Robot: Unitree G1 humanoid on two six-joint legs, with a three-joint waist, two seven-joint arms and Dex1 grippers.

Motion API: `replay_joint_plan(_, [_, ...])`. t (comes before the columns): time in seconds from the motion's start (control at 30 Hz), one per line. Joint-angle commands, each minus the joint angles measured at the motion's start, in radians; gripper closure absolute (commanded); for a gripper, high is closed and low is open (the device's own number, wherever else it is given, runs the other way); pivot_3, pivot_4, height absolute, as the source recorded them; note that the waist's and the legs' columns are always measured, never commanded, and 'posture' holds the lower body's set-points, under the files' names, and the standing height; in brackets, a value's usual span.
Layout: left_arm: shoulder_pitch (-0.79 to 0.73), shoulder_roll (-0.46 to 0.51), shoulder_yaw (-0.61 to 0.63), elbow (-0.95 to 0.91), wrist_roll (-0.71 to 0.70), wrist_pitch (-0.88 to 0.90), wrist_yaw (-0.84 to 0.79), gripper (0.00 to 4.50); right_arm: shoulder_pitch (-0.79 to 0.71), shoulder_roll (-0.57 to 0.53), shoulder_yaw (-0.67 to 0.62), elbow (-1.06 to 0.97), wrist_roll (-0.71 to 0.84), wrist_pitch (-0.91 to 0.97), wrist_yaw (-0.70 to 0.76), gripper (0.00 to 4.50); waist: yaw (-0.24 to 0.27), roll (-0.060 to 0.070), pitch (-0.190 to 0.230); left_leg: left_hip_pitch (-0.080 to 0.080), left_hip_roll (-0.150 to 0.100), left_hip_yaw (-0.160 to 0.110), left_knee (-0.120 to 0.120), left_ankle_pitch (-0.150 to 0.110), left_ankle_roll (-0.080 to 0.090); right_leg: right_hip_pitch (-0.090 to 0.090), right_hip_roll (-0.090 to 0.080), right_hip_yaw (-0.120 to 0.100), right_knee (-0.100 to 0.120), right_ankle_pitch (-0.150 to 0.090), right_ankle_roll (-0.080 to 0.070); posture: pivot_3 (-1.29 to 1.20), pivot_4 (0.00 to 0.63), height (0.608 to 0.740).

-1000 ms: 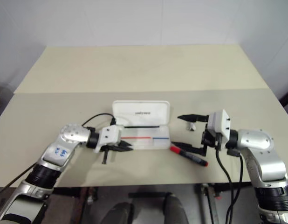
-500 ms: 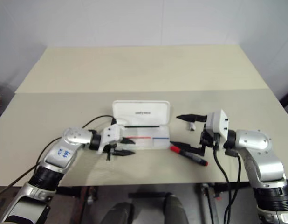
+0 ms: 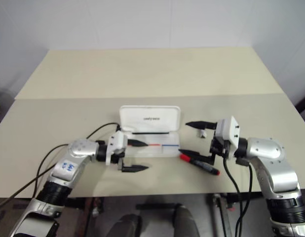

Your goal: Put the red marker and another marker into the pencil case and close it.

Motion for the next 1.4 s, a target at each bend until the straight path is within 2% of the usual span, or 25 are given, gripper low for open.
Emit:
replay_joint_plan(0.03, [0.001, 0.001, 0.033, 0.015, -0.031, -0.060, -0.009, 0.04, 0.012, -0.013, -0.032, -0.031, 0.011, 0.009, -0.013, 0.00, 0.000, 0.000, 0.000, 0.000, 0.000, 0.000, 0.000, 0.000, 0.000, 0.000, 0.000, 0.000, 0.000, 0.000, 0.000, 0.00, 0.150, 0.740])
replay_joint_plan(0.27, [0.014, -0.002, 0.118, -0.037, -0.150, -0.127, -0.050, 0.04, 0.137, -0.063, -0.061, -0.052, -0.038, 0.085, -0.089, 0.00, 0.005, 0.000, 0.000, -0.001, 0.000, 0.000, 0.000, 0.000, 0.000, 0.000, 0.000, 0.000, -0.001, 0.000, 0.000, 0.00, 0.150, 0.740])
replay_joint_plan(0.4, [0.042, 0.055, 0.161, -0.092, -0.198, -0.095, -0.078, 0.04, 0.190, -0.053, -0.055, -0.039, -0.056, 0.091, -0.114, 0.00, -0.002, 0.000, 0.000, 0.000, 0.000, 0.001, 0.000, 0.000, 0.000, 0.000, 0.000, 0.001, -0.001, 0.000, 0.000, 0.00, 0.150, 0.740])
replay_joint_plan(0.6, [0.113, 0.200, 0.260, -0.158, -0.262, -0.052, -0.128, 0.04, 0.253, -0.019, -0.028, 0.004, -0.085, 0.053, -0.107, 0.00, -0.003, 0.000, 0.000, 0.002, 0.002, 0.003, 0.000, 0.000, 0.000, 0.001, 0.002, 0.003, 0.001, 0.000, -0.001, 0.00, 0.150, 0.740])
replay_joint_plan(0.87, [0.149, 0.288, 0.333, -0.106, -0.265, -0.073, -0.161, 0.04, 0.247, 0.012, 0.017, 0.093, -0.132, -0.003, -0.079, 0.00, -0.003, -0.001, 0.001, 0.009, 0.003, 0.005, -0.001, 0.000, 0.000, 0.006, 0.004, 0.004, 0.000, -0.001, -0.002, 0.00, 0.150, 0.740])
replay_joint_plan(1.07, [0.138, 0.303, 0.347, -0.052, -0.250, -0.111, -0.167, 0.04, 0.187, 0.020, 0.071, 0.282, -0.231, -0.107, -0.065, 0.00, -0.005, -0.002, 0.001, 0.013, 0.008, 0.007, -0.002, -0.002, -0.002, 0.007, 0.010, 0.007, 0.001, -0.002, -0.004, 0.00, 0.150, 0.740])
replay_joint_plan(1.2, [0.141, 0.301, 0.341, -0.058, -0.247, -0.119, -0.169, 0.00, 0.155, 0.015, 0.077, 0.353, -0.244, -0.143, -0.056, 1.37, -0.008, -0.004, 0.001, 0.015, 0.009, 0.011, -0.002, -0.002, -0.002, 0.008, 0.011, 0.010, 0.001, -0.002, -0.005, 0.00, 0.150, 0.740])
replay_joint_plan(1.4, [0.127, 0.297, 0.330, -0.064, -0.245, -0.118, -0.164, 0.00, 0.144, 0.014, 0.071, 0.322, -0.231, -0.164, -0.058, 3.28, -0.008, -0.006, 0.000, 0.016, 0.009, 0.015, 0.001, -0.001, -0.002, 0.009, 0.012, 0.015, 0.000, -0.001, -0.011, 0.00, 0.150, 0.740])
